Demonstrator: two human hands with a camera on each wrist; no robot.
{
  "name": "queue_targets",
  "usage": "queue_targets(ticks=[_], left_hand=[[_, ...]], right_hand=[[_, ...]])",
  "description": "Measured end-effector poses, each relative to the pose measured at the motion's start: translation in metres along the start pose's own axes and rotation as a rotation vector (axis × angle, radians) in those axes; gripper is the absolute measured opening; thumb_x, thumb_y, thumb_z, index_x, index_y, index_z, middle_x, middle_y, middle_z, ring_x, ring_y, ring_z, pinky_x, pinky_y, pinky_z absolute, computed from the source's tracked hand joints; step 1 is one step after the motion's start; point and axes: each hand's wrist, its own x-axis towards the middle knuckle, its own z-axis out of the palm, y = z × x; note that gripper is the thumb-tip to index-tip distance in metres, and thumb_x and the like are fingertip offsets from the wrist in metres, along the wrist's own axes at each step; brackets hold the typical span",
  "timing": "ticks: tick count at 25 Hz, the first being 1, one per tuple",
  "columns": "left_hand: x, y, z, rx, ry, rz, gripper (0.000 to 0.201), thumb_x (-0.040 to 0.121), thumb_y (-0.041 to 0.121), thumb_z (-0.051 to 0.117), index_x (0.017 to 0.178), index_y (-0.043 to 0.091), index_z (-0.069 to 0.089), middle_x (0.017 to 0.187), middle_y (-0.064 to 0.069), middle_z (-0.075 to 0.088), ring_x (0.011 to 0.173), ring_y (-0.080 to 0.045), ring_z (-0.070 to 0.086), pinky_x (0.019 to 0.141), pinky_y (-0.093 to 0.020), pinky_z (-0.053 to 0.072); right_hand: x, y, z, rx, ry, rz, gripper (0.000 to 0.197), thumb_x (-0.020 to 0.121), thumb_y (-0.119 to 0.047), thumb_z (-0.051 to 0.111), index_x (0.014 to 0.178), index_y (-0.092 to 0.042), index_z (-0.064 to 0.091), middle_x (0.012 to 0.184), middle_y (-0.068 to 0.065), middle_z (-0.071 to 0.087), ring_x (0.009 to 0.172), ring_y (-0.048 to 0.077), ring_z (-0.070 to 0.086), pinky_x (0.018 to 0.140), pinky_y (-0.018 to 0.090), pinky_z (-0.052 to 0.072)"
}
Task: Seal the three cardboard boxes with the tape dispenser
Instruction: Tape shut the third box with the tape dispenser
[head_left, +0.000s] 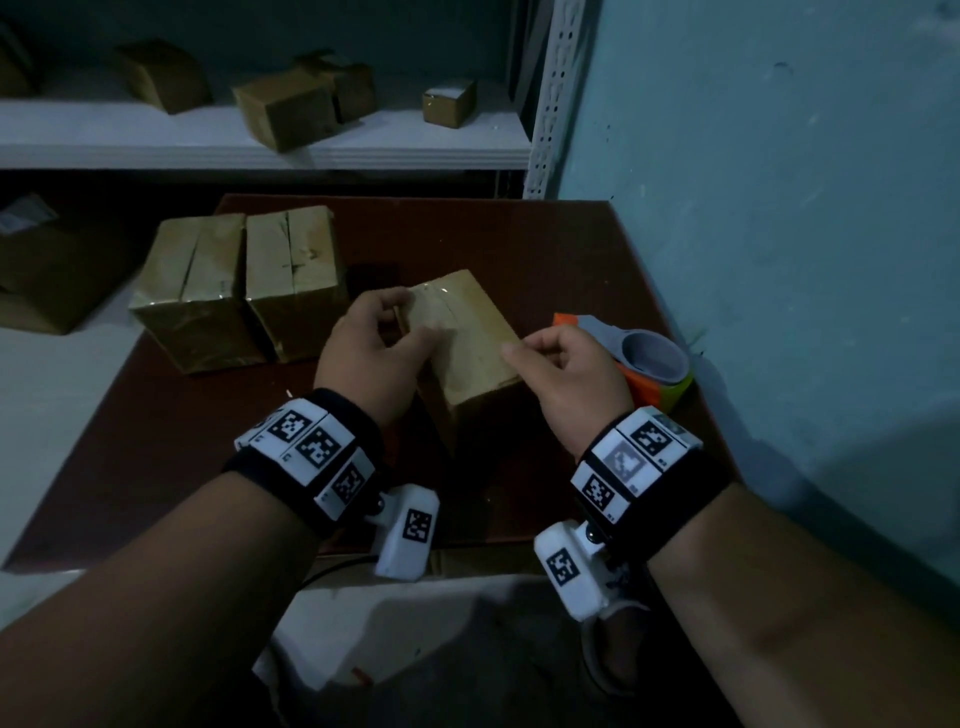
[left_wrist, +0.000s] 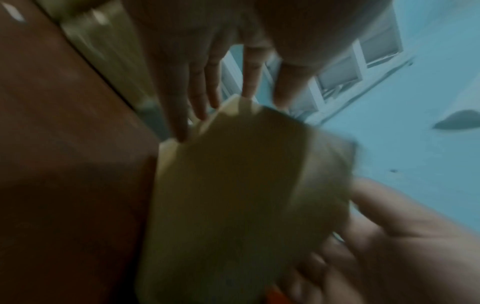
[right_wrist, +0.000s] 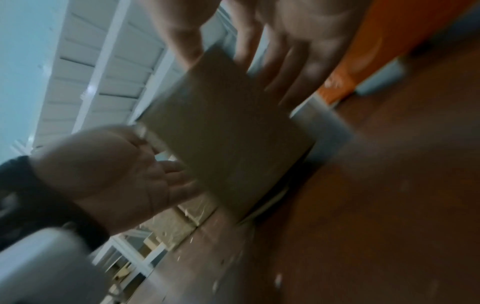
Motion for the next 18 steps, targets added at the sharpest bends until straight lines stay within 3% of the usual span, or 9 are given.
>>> queue_targets(ticks=[2, 4, 7, 9, 11, 13, 18], left_hand=[[-0.003, 0.006, 0.004, -0.036, -0.079, -0.025, 0.069, 0.091, 0.036, 0.077, 0.151, 0.042, 0.043, 0.142, 0.015, 0.045, 0.125, -0.015, 0.051, 0.086, -0.037, 0.058], [-0.002, 0.007, 0.005, -0.069, -0.093, -0.037, 0.077, 0.09, 0.033, 0.08, 0.155, 0.043, 0.041, 0.155, 0.011, 0.043, 0.134, -0.019, 0.049, 0.099, -0.048, 0.057], [0.001, 0.007, 0.002, -0.124, -0.068, -0.045, 0.075, 0.088, 0.033, 0.081, 0.152, 0.046, 0.044, 0.157, 0.008, 0.044, 0.134, -0.022, 0.051, 0.095, -0.05, 0.059], [0.002, 0.006, -0.001, -0.165, -0.041, -0.063, 0.07, 0.089, 0.031, 0.081, 0.148, 0.049, 0.047, 0.155, 0.009, 0.046, 0.13, -0.022, 0.054, 0.087, -0.045, 0.06], [0.004, 0.004, -0.004, -0.187, -0.037, -0.077, 0.069, 0.088, 0.031, 0.082, 0.145, 0.051, 0.049, 0.152, 0.009, 0.048, 0.127, -0.024, 0.056, 0.088, -0.05, 0.06], [0.008, 0.002, -0.006, -0.22, -0.041, -0.096, 0.073, 0.086, 0.028, 0.083, 0.147, 0.049, 0.049, 0.15, 0.009, 0.051, 0.127, -0.024, 0.057, 0.093, -0.055, 0.059], [0.015, 0.0, -0.008, -0.29, -0.015, -0.163, 0.085, 0.083, 0.017, 0.085, 0.155, 0.035, 0.043, 0.153, 0.005, 0.052, 0.128, -0.024, 0.057, 0.097, -0.054, 0.056]], right_hand=[[0.004, -0.001, -0.011, -0.048, 0.042, -0.065, 0.031, 0.095, -0.059, 0.064, 0.095, -0.029, 0.07, 0.091, -0.007, 0.073, 0.085, 0.01, 0.07, 0.077, 0.036, 0.057], [0.014, -0.003, -0.028, -0.052, 0.181, -0.102, 0.033, 0.094, -0.061, 0.064, 0.091, -0.028, 0.07, 0.086, -0.006, 0.072, 0.083, 0.014, 0.07, 0.079, 0.044, 0.06], [0.027, -0.002, -0.059, -0.12, 0.319, -0.083, 0.026, 0.093, -0.054, 0.068, 0.09, -0.028, 0.071, 0.087, -0.009, 0.072, 0.084, 0.01, 0.068, 0.083, 0.04, 0.059], [0.034, 0.006, -0.072, -0.215, 0.289, -0.043, 0.022, 0.093, -0.05, 0.071, 0.096, -0.028, 0.071, 0.093, -0.012, 0.07, 0.088, 0.006, 0.066, 0.084, 0.035, 0.055], [0.04, 0.015, -0.076, -0.322, 0.239, 0.008, 0.028, 0.089, -0.051, 0.075, 0.105, -0.029, 0.068, 0.097, -0.012, 0.068, 0.093, 0.01, 0.066, 0.084, 0.034, 0.052], [0.047, 0.025, -0.073, -0.452, 0.193, 0.029, 0.041, 0.085, -0.053, 0.078, 0.115, -0.029, 0.065, 0.102, -0.009, 0.067, 0.098, 0.015, 0.066, 0.089, 0.037, 0.053], [0.05, 0.033, -0.065, -0.811, 0.102, 0.016, 0.072, 0.077, -0.062, 0.08, 0.135, -0.029, 0.053, 0.126, 0.004, 0.065, 0.115, 0.029, 0.064, 0.099, 0.048, 0.054]])
